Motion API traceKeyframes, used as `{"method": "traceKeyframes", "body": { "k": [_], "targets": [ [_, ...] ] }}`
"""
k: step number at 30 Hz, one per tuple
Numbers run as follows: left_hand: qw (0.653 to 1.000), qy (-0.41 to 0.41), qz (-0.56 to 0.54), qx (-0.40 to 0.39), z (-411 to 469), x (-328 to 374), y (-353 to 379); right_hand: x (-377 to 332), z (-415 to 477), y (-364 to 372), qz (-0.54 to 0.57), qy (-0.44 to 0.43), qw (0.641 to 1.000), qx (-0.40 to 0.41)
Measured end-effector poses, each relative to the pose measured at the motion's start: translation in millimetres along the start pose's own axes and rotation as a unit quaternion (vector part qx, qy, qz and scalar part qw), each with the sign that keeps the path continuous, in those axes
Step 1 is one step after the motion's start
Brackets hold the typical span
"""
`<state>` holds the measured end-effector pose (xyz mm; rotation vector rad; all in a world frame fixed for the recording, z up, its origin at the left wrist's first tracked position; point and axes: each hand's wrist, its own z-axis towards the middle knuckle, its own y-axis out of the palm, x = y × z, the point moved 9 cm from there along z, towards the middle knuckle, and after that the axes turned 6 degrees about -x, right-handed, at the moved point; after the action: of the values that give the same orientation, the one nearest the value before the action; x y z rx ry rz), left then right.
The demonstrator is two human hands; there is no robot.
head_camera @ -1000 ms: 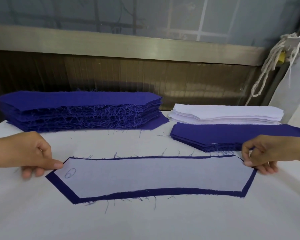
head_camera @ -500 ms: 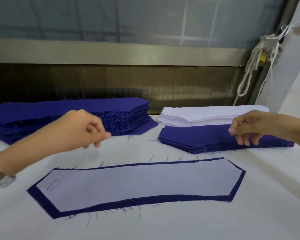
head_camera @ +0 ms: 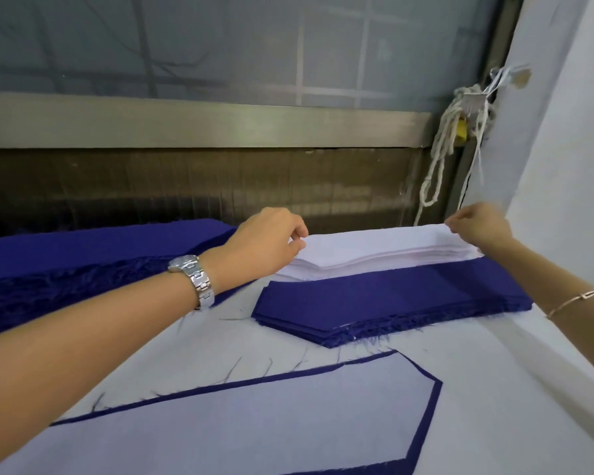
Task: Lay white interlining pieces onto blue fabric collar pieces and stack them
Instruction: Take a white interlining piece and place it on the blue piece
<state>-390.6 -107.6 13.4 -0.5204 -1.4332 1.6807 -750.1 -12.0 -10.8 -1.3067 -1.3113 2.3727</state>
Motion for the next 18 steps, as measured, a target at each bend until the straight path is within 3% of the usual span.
{"method": "traceKeyframes", "body": {
  "k": [7, 18],
  "targets": [
    [0.991, -0.021, 0.124, -0.051, 39.7, -13.2, 35.0, 22.0, 36.8, 6.1, -0.171, -0.014, 0.984, 0.042],
    [0.999, -0.007, 0.043, -0.003, 54.8, -24.5, 40.7, 25.2, 50.2, 12.3, -0.172, -0.027, 0.984, 0.036]
  ]
}}
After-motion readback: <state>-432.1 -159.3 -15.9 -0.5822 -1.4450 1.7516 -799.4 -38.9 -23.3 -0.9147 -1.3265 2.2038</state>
